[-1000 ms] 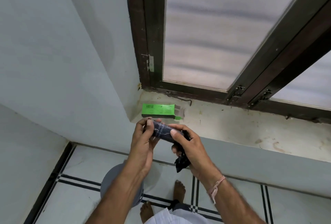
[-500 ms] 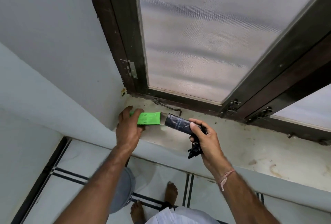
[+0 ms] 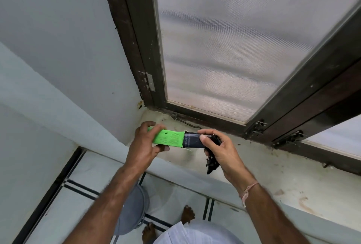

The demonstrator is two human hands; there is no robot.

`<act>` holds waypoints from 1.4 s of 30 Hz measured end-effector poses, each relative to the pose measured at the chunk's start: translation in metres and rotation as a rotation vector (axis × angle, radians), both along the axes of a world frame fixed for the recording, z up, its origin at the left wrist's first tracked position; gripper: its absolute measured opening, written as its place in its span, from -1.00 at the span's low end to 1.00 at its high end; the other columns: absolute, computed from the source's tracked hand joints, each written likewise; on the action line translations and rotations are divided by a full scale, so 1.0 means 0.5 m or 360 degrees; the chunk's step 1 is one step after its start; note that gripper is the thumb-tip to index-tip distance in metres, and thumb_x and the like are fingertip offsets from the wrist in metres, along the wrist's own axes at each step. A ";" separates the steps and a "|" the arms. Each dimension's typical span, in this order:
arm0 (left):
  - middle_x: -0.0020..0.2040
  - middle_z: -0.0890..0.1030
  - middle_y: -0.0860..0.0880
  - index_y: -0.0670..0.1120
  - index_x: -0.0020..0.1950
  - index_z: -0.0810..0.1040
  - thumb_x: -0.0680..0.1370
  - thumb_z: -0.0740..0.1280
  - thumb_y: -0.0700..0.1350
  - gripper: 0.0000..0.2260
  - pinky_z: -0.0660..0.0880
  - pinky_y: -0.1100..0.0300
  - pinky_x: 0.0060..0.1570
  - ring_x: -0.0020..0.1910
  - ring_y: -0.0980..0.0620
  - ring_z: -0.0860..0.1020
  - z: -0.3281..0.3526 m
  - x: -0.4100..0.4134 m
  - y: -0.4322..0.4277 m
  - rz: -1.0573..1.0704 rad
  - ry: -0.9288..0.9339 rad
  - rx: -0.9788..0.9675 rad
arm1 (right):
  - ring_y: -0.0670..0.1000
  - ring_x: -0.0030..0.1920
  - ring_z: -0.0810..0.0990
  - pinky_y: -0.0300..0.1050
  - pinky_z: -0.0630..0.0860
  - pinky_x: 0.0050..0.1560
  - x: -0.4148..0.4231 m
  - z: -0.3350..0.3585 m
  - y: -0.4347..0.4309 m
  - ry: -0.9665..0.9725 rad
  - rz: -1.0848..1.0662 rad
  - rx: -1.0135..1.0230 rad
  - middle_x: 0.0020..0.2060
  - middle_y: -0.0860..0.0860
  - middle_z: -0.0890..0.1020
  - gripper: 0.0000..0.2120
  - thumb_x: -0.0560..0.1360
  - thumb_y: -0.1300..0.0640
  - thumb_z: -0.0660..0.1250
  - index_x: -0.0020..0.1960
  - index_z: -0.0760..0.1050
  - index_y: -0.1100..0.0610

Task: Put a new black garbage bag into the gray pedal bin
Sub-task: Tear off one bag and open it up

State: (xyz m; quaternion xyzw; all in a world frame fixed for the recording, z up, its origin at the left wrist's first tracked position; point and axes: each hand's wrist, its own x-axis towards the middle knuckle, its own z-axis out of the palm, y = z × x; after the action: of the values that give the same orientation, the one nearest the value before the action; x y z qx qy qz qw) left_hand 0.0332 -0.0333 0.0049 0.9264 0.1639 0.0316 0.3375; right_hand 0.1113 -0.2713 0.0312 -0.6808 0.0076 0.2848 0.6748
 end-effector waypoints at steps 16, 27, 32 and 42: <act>0.11 0.51 0.00 0.08 0.30 0.57 0.40 0.59 0.09 -0.50 0.37 0.44 -0.08 0.07 0.03 0.54 -0.006 -0.044 -0.045 0.0290 -0.0075 -0.0289 | -0.22 -0.39 0.54 -0.34 0.46 -0.37 -0.044 0.011 0.042 -0.0116 0.0227 -0.0053 -0.26 -0.30 0.66 -0.78 0.63 -0.02 0.36 0.19 0.70 0.00; 0.11 0.54 0.02 0.10 0.31 0.57 0.40 0.60 0.08 -0.49 0.35 0.48 -0.07 0.09 0.06 0.54 -0.021 -0.069 -0.041 0.0317 -0.0029 -0.0406 | -0.11 -0.18 0.59 -0.20 0.56 -0.12 -0.040 -0.009 0.028 -0.0200 0.0138 -0.0092 -0.20 -0.08 0.58 -0.48 0.43 0.13 0.61 0.29 0.55 -0.20; 0.09 0.54 0.04 0.09 0.26 0.59 0.39 0.62 0.03 -0.52 0.36 0.55 -0.08 0.09 0.18 0.54 -0.020 -0.070 -0.045 0.0224 -0.0057 -0.0507 | -0.10 -0.16 0.57 -0.16 0.57 -0.12 -0.044 -0.020 0.034 -0.0233 0.0051 -0.0145 -0.14 -0.09 0.58 -0.63 0.46 0.08 0.58 0.21 0.64 -0.20; 0.12 0.54 0.01 0.06 0.31 0.58 0.40 0.62 0.00 -0.50 0.33 0.58 -0.07 0.11 0.13 0.53 -0.019 -0.071 -0.034 0.0272 -0.0096 -0.0493 | -0.06 -0.05 0.58 -0.07 0.62 -0.09 -0.048 -0.009 0.028 -0.0042 -0.0155 -0.0218 0.15 -0.02 0.58 -0.53 0.52 -0.23 0.43 0.37 0.55 -0.12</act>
State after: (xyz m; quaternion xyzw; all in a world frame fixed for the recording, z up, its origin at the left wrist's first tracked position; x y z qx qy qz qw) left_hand -0.0020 -0.0505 -0.0047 0.8446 0.2349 0.0622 0.4770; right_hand 0.0873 -0.2574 0.0268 -0.7278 0.0515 0.2414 0.6398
